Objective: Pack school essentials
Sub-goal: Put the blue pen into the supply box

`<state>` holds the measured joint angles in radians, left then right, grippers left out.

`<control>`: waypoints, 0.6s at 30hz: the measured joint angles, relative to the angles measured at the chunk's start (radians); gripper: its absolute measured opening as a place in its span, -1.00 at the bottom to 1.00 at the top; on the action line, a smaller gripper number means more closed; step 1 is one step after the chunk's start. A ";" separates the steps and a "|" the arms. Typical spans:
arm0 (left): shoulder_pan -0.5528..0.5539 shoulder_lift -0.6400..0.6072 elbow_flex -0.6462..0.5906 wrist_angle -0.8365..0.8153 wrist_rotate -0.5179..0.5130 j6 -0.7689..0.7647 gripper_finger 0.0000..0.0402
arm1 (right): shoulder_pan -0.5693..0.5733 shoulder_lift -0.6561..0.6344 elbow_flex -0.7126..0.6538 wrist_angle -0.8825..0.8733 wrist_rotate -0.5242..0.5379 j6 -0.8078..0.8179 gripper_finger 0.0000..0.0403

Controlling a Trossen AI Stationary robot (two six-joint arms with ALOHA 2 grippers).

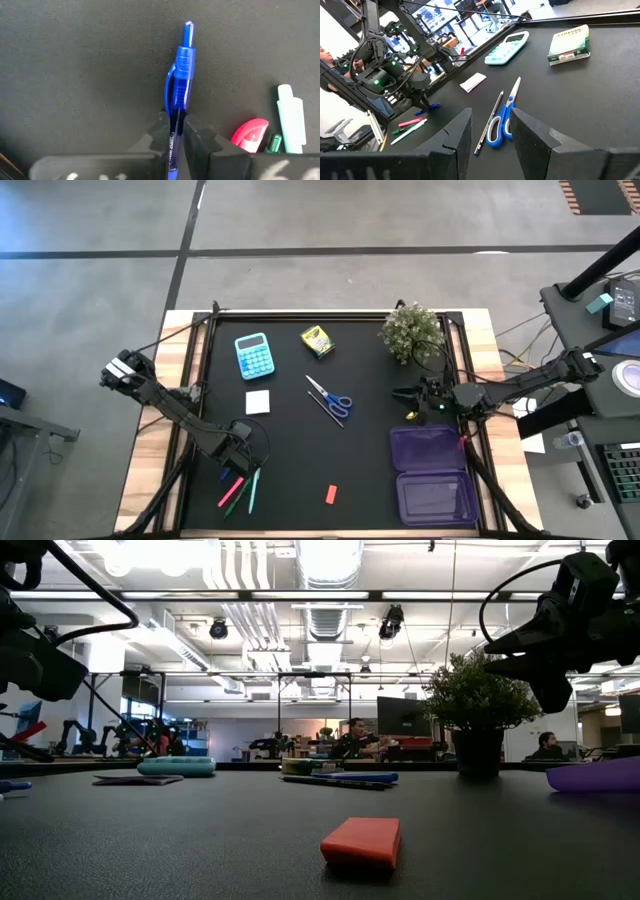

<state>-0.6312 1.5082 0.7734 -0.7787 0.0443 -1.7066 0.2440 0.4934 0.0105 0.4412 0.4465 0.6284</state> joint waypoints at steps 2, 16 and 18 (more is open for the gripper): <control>0.015 -0.013 0.014 -0.002 -0.037 0.027 -0.91 | 0.000 0.000 0.000 0.000 0.000 0.000 -0.39; 0.248 -0.096 0.207 0.297 -0.324 0.628 -0.91 | 0.000 0.000 0.000 -0.002 0.000 0.000 -0.39; 0.295 -0.090 0.214 0.440 -0.320 0.757 -0.91 | 0.000 0.000 0.000 0.000 0.009 0.001 -0.39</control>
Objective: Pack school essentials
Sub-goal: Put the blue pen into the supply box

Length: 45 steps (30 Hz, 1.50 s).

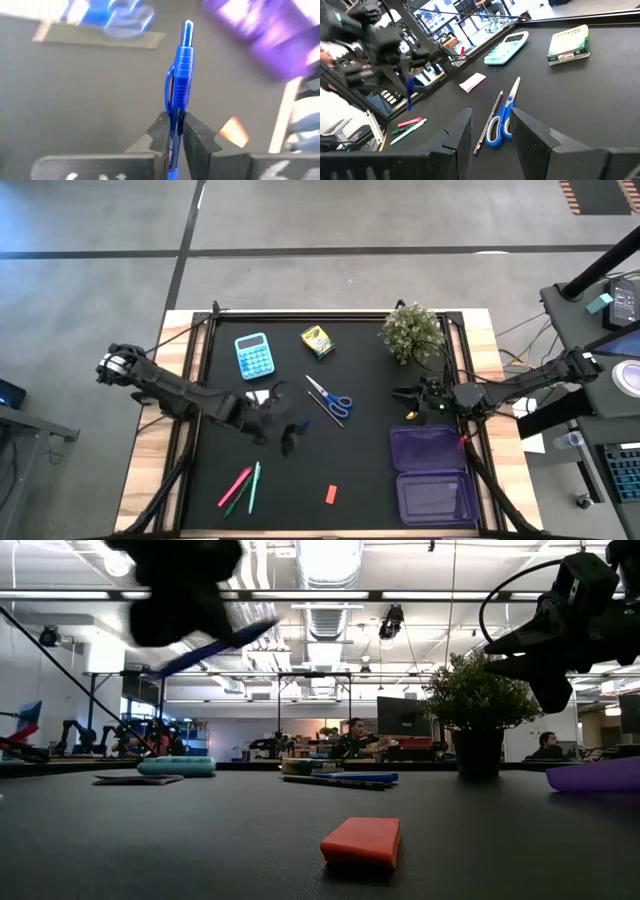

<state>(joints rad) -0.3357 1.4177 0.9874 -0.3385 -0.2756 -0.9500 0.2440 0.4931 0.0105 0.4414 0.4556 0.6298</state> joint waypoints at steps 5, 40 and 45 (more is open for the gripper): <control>0.124 0.016 0.000 0.380 0.113 0.222 -0.90 | 0.000 0.000 0.000 0.093 0.018 0.183 -0.39; 0.341 0.177 0.099 0.870 0.477 0.354 -0.90 | 0.000 0.514 0.738 -0.030 -0.046 0.185 -0.39; 0.347 0.135 0.098 0.865 0.475 0.354 -0.90 | 0.000 0.589 0.955 -0.373 -0.067 0.143 -0.39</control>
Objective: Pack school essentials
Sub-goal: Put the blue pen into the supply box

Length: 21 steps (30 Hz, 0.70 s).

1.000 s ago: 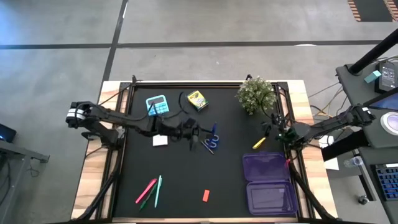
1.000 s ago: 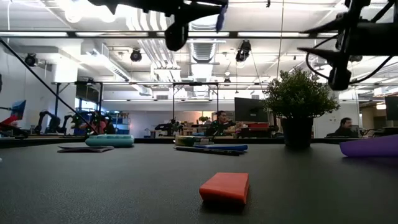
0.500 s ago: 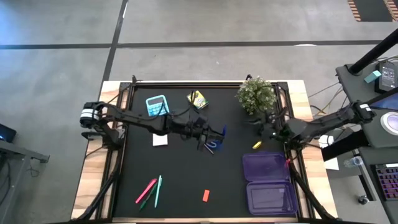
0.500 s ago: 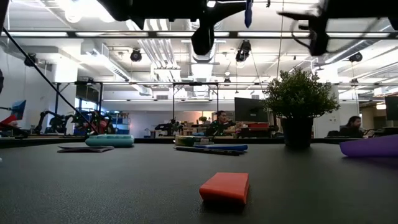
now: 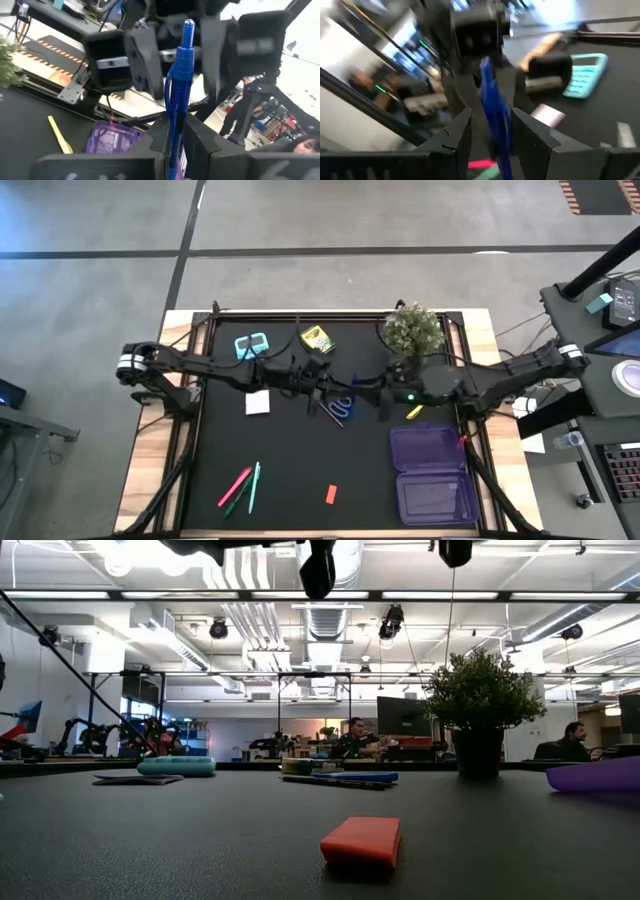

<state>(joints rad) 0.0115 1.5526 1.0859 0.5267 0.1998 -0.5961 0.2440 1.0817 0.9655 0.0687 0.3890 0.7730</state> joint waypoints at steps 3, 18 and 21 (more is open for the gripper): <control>0.004 -0.014 -0.002 -0.012 -0.008 -0.001 -0.90 | 0.000 0.045 0.122 -0.194 0.028 -0.023 -0.39; 0.008 -0.028 -0.004 -0.020 0.001 0.001 -0.90 | 0.001 0.217 0.449 -0.565 0.091 -0.089 -0.41; 0.009 -0.033 -0.005 -0.022 -0.001 0.000 -0.90 | 0.001 0.214 0.452 -0.565 0.115 -0.094 -0.47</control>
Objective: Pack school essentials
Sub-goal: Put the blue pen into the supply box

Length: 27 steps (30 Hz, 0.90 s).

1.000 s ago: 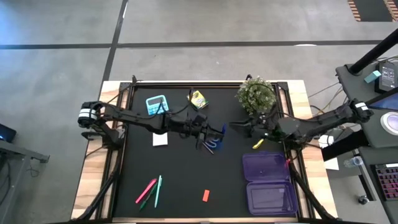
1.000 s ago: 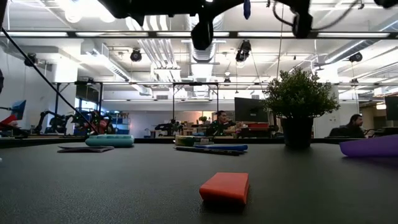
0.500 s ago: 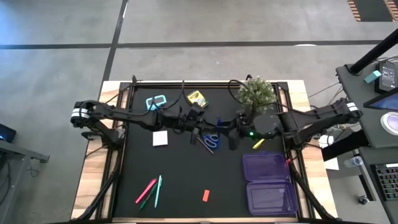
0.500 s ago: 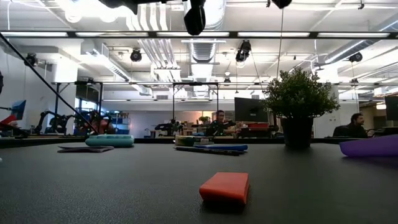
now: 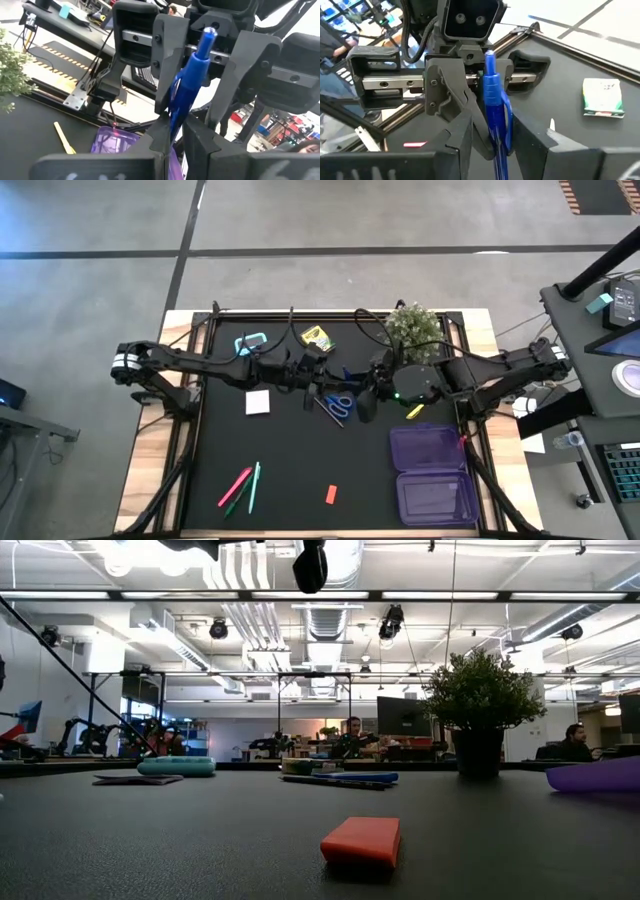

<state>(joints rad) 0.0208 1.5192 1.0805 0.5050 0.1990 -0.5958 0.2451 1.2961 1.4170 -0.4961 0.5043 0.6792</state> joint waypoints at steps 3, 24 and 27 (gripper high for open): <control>0.000 -0.005 0.000 -0.001 -0.007 -0.002 -0.90 | 0.000 -0.008 0.000 0.002 0.022 -0.006 -0.57; -0.001 -0.013 0.000 -0.008 0.001 -0.002 -0.90 | -0.002 -0.067 -0.002 -0.059 0.049 0.035 -0.84; -0.001 -0.013 0.000 -0.050 0.002 -0.001 -0.85 | -0.003 -0.100 -0.001 -0.142 0.054 0.077 -0.84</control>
<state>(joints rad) 0.0198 1.5066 1.0805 0.4546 0.2012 -0.5968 0.2424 1.1961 1.4162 -0.6381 0.5588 0.7567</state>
